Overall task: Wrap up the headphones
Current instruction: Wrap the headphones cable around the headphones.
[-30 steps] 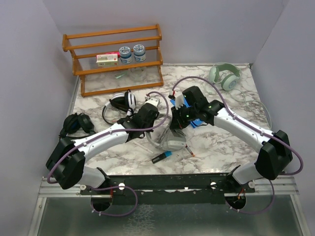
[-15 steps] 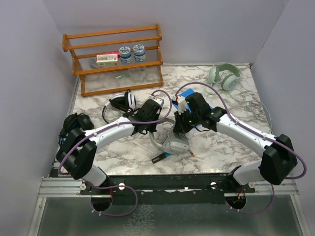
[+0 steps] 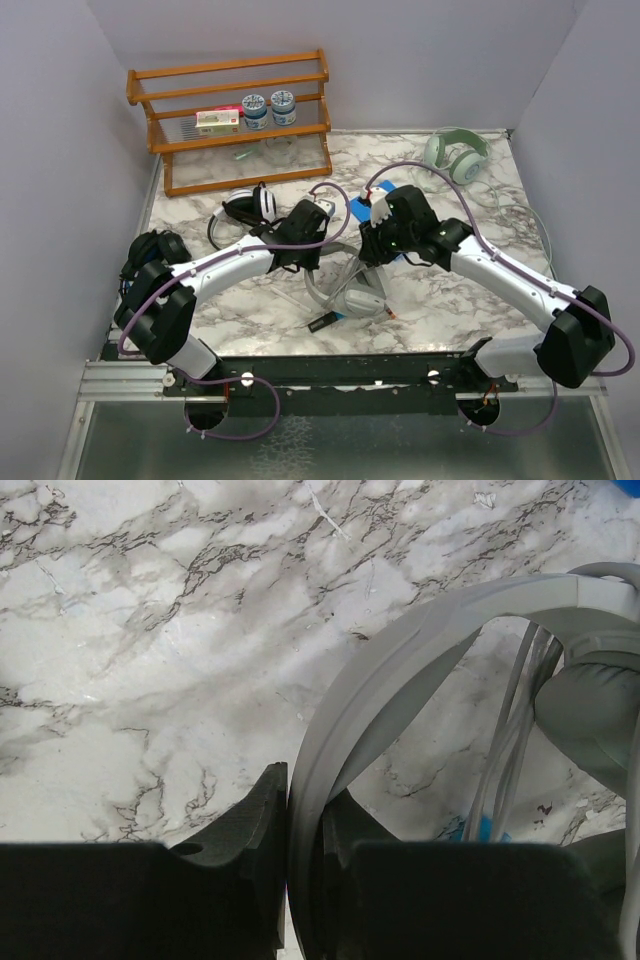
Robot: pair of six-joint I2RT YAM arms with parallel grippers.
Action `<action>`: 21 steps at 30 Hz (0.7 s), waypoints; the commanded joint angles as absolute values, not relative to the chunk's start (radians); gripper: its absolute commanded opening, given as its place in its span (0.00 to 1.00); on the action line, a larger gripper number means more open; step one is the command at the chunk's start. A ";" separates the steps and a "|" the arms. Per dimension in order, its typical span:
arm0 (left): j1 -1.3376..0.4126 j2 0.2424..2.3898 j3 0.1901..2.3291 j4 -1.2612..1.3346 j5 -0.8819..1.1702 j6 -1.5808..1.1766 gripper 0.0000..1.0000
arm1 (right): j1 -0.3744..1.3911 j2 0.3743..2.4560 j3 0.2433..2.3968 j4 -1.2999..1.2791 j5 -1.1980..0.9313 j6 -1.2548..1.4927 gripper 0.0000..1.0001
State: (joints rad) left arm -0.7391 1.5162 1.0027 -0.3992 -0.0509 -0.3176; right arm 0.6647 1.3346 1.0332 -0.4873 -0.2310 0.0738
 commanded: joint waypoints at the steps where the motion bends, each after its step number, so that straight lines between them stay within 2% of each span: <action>1: -0.738 1.516 1.049 -0.379 0.008 -0.341 0.00 | 0.657 1.290 1.064 -0.529 -0.184 0.058 0.31; 4: -0.738 1.518 1.054 -0.386 0.008 -0.342 0.00 | 0.658 1.279 1.072 -0.557 -0.180 0.041 0.38; 7: -0.738 1.517 1.055 -0.390 0.008 -0.344 0.00 | 0.658 1.257 1.071 -0.563 -0.180 0.040 0.52; 14: -0.738 1.513 1.056 -0.394 -0.005 -0.365 0.00 | 0.658 1.221 1.146 -0.635 -0.173 0.153 0.59; 17: -0.738 1.510 1.054 -0.391 -0.028 -0.376 0.00 | 0.658 1.206 1.142 -0.650 -0.166 0.333 0.64; 21: -0.738 1.508 1.056 -0.389 -0.066 -0.390 0.00 | 0.661 1.192 1.092 -0.651 -0.195 0.592 0.64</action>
